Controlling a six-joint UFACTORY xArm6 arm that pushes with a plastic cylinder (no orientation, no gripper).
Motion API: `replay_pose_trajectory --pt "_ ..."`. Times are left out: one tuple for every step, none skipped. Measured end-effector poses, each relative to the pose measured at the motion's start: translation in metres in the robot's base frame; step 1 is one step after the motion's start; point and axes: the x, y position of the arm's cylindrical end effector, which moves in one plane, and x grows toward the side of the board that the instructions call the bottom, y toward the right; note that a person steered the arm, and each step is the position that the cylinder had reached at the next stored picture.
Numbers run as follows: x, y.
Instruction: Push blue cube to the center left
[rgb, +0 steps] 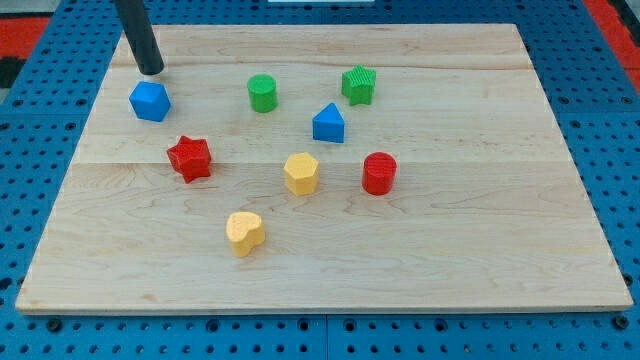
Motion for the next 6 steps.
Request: replay_pose_trajectory --pt "0.017 0.000" --pt "0.020 0.005" --pt "0.029 0.005" --pt "0.037 0.022" --pt "0.047 0.022" --pt "0.067 0.044"
